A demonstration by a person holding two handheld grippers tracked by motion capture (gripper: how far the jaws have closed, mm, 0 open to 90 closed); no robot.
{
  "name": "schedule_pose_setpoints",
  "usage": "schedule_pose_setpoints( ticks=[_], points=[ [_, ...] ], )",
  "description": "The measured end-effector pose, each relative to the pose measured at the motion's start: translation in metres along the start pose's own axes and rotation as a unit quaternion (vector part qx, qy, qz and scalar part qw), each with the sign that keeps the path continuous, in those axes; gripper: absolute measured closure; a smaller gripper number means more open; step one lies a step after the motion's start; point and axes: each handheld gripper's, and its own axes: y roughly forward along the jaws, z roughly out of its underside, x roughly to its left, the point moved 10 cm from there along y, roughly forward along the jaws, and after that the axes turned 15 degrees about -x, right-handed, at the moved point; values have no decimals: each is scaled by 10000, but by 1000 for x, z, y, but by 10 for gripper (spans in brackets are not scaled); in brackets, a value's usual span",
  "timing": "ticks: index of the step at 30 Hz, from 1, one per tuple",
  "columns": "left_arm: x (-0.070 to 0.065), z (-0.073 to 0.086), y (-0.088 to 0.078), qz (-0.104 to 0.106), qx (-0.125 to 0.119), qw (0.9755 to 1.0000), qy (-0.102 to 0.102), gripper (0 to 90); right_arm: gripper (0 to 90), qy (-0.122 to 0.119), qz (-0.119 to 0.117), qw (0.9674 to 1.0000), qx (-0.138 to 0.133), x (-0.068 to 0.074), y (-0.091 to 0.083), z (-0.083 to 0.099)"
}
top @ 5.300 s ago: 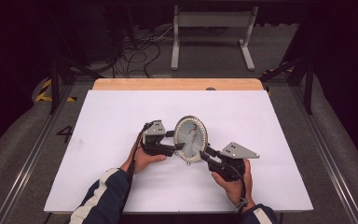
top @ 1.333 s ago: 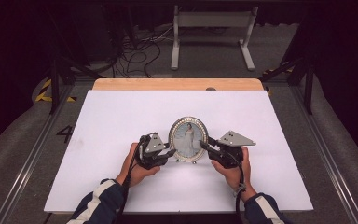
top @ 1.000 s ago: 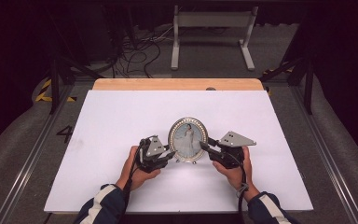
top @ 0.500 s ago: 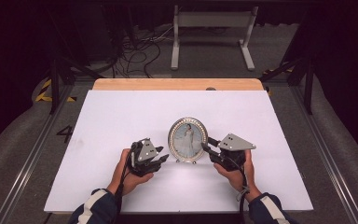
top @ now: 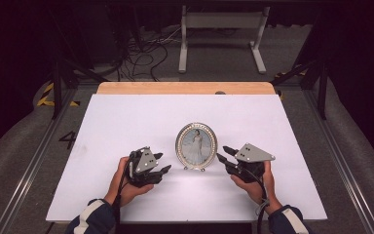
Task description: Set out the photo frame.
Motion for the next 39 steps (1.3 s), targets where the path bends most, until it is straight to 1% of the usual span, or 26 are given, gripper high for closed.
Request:
schedule_pose_setpoints(
  ticks=[5, 8, 9, 11, 13, 15, 17, 19, 20, 21, 24, 26, 27, 28, 30, 32, 33, 34, 35, 36, 37, 38, 39],
  points=[
    [5, 5, -13, -84, 10, 10000, 40, 405, 590, -56, -74, 9999, 84, 2, -7, 5],
    [8, 8, -20, -134, 49, 9998, 107, 373, 562, -94, -93, 9998, 136, 2, -11, 9],
    [9, 10, -23, -133, 83, 9998, 152, 363, 549, -113, -92, 9998, 152, 2, -12, 10],
    [10, 13, -27, -113, 90, 9998, 141, 343, 524, -109, -96, 9997, 192, 1, -15, 14],
    [14, 18, -33, -177, 179, 9995, 206, 322, 494, -139, -45, 9996, 255, -1, -19, 18],
    [15, 21, -36, -180, 152, 9996, 156, 306, 477, -143, -37, 9995, 285, -2, -22, 21],
    [20, 26, -42, -243, 215, 9993, 185, 292, 450, -137, 12, 9994, 327, -5, -26, 25],
    [25, 31, -47, -280, 251, 9992, 161, 273, 421, -96, 48, 9993, 365, -8, -30, 28],
    [28, 33, -50, -357, 258, 9989, 147, 267, 409, -89, 62, 9992, 379, -9, -31, 30],
    [31, 36, -53, -431, 285, 9986, 138, 235, 393, -86, 81, 9992, 393, -10, -32, 31],
    [36, 43, -61, -542, 291, 9980, 124, 207, 346, -111, 158, 9986, 486, -14, -36, 37],
    [39, 47, -66, -585, 307, 9978, 101, 189, 285, -103, 213, 9983, 525, -16, -39, 42],
    [39, 47, -66, -585, 307, 9978, 101, 180, 266, -96, 241, 9981, 556, -17, -40, 45],
    [41, 51, -71, -613, 260, 9978, -6, 170, 242, -100, 257, 9979, 580, -17, -41, 48],
    [44, 56, -77, -668, 261, 9974, -41, 152, 228, -100, 257, 9975, 646, -17, -44, 54],
    [46, 60, -83, -695, 229, 9972, -162, 139, 204, -78, 258, 9973, 684, -16, -46, 61],
    [47, 63, -86, -703, 216, 9970, -259, 132, 195, -55, 255, 9972, 703, -15, -47, 63],
    [47, 63, -86, -703, 216, 9970, -259, 119, 195, -55, 255, 9972, 703, -15, -47, 63],
    [48, 67, -90, -734, 234, 9965, -335, 105, 178, 22, 271, 9969, 743, -14, -50, 69],
    [49, 71, -93, -733, 263, 9963, -358, 105, 178, 22, 271, 9969, 743, -14, -50, 69],
    [49, 75, -96, -751, 281, 9958, -442, 97, 171, 43, 270, 9968, 748, -14, -51, 71],
    [49, 78, -99, -724, 256, 9957, -518, 88, 167, 88, 248, 9969, 747, -14, -53, 73],
    [49, 80, -102, -734, 271, 9954, -554, 86, 164, 131, 266, 9968, 746, -15, -54, 74]
  ],
)
